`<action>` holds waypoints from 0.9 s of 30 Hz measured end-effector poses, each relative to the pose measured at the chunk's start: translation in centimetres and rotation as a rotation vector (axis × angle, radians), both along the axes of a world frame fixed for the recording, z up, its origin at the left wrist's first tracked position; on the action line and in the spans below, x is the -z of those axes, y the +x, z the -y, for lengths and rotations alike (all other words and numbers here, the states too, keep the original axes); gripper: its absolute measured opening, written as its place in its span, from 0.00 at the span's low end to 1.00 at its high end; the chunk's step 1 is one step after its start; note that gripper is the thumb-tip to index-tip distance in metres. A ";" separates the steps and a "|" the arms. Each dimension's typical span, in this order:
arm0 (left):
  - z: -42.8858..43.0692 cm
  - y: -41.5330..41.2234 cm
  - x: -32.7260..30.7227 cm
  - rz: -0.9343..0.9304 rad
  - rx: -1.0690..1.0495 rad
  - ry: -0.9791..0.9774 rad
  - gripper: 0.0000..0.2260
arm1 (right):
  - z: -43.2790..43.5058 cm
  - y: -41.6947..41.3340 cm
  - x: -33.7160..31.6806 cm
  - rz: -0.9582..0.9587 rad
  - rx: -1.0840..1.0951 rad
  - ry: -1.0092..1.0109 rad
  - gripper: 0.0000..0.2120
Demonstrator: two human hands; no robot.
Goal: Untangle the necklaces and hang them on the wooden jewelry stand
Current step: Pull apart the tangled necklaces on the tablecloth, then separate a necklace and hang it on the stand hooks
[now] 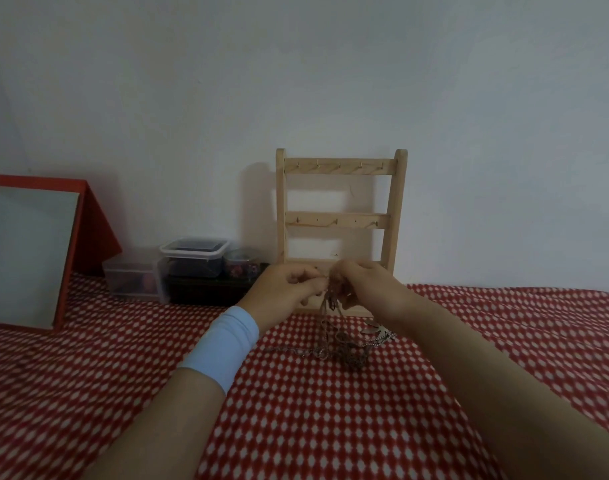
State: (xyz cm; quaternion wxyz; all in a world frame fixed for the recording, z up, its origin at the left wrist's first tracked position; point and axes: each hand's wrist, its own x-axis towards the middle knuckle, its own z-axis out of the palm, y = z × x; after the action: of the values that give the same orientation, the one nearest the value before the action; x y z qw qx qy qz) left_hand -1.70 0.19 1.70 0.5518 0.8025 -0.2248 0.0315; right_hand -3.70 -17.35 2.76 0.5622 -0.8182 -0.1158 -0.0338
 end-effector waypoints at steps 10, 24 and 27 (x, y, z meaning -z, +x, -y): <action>-0.6 0.4 -0.2 -0.245 0.113 -0.276 0.19 | 1.6 0.3 0.5 -0.079 -0.187 0.089 0.14; -3.1 0.6 -1.3 -0.065 -0.132 0.030 0.14 | 3.3 0.6 -0.5 0.293 0.385 -0.809 0.07; -3.7 0.6 -1.7 0.067 -0.182 0.161 0.11 | 3.5 0.7 -0.6 0.144 0.435 -0.903 0.22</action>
State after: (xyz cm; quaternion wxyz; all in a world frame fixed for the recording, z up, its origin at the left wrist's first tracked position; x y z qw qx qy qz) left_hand -1.08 3.88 3.38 0.4726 0.8598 -0.1711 0.0901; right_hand -3.02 -20.89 3.39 0.1229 -0.9804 0.0159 -0.1532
